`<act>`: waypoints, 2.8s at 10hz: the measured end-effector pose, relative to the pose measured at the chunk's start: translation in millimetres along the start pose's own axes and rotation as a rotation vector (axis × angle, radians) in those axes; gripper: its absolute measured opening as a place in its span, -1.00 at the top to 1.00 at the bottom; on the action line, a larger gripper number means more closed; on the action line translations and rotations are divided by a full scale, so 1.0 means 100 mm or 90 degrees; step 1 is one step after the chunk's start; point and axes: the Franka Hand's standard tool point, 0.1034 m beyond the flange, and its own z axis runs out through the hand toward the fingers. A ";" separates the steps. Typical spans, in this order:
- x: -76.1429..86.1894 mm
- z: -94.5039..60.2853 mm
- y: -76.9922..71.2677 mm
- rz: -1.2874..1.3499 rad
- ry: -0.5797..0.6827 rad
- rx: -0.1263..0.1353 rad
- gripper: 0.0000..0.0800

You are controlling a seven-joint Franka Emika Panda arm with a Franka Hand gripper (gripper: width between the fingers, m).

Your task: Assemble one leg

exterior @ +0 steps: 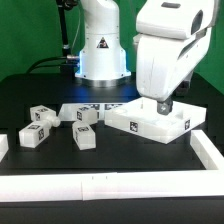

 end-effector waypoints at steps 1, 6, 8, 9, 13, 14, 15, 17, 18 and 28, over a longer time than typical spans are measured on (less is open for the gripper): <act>0.00 0.00 0.00 0.000 -0.002 0.002 -0.62; -0.02 0.01 0.00 0.001 -0.002 0.002 -0.62; -0.17 0.05 0.12 0.036 -0.007 0.001 -0.62; -0.22 0.06 0.18 0.053 -0.005 -0.005 -0.63; -0.43 0.10 0.31 0.080 -0.012 -0.007 -0.62; -0.44 0.10 0.32 0.081 -0.012 -0.007 -0.62; -0.44 0.10 0.32 0.081 -0.012 -0.006 -0.62; -0.54 0.13 0.40 0.094 0.002 -0.028 -0.63; -0.76 0.22 0.42 0.134 0.014 -0.047 -0.62; -1.58 0.89 0.17 0.349 0.068 -0.070 -0.62</act>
Offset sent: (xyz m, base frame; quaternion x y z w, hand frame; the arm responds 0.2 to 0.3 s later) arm 0.0000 0.0000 0.0000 0.0000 0.0000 0.0000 1.0000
